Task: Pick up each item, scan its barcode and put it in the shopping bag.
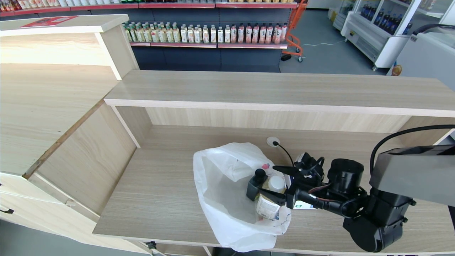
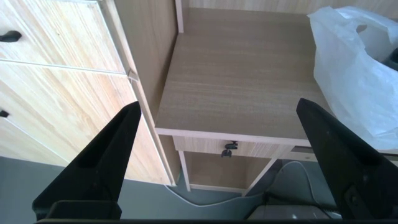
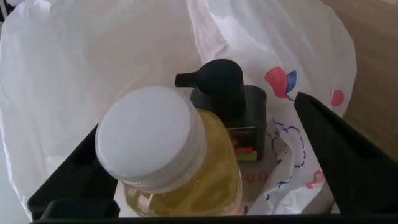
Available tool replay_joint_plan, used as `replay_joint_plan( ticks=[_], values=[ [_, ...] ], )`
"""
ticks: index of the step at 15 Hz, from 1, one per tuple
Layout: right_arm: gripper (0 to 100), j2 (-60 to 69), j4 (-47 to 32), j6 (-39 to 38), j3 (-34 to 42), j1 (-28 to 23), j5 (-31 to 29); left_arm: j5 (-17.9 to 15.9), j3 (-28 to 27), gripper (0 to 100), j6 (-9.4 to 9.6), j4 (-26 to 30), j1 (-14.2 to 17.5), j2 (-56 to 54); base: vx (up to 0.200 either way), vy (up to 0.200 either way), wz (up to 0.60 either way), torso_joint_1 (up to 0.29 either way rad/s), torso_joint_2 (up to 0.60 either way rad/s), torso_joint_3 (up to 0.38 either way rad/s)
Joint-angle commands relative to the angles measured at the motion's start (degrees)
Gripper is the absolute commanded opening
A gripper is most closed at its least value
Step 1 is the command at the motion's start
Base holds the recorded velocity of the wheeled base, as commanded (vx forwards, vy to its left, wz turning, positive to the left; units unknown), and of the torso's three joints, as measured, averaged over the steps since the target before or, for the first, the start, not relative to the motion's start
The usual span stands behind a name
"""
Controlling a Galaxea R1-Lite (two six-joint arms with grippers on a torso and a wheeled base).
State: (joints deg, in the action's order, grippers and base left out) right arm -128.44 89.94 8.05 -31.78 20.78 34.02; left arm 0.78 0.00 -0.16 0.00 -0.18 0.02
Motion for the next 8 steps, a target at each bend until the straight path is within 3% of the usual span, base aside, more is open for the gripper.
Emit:
replay_joint_plan(
  ticks=[1, 3, 4, 6, 8],
  values=[
    [100, 8.1, -1.5, -5.4, 1.1, -0.6, -1.4, 0.0, 0.0, 100, -0.02, 0.0, 0.0, 0.0, 0.000, 0.000, 0.00, 0.000, 0.00, 0.000],
    [100, 18.1, -9.4, -8.3, 1.9, -0.8, -7.5, 0.0, 0.0, 100, -0.02, 0.0, 0.0, 0.0, 0.000, 0.000, 0.00, 0.000, 0.00, 0.000],
    [100, 27.3, -18.3, -9.2, 3.2, -1.5, -9.5, 0.0, 0.0, 100, -0.11, 0.0, 0.0, 0.0, 0.000, 0.000, 0.00, 0.000, 0.00, 0.000],
    [100, 41.7, -29.3, -10.0, 7.5, -4.6, -9.9, 0.0, 0.0, 100, -0.11, 0.0, 0.0, 0.0, 0.000, 0.000, 0.00, 0.000, 0.00, 0.000],
    [100, 51.7, -31.5, -10.5, 15.7, -7.6, -13.5, 0.0, 0.0, 100, -0.11, 0.0, 0.0, 0.0, 0.000, 0.000, 0.00, 0.000, 0.00, 0.000]
  ],
)
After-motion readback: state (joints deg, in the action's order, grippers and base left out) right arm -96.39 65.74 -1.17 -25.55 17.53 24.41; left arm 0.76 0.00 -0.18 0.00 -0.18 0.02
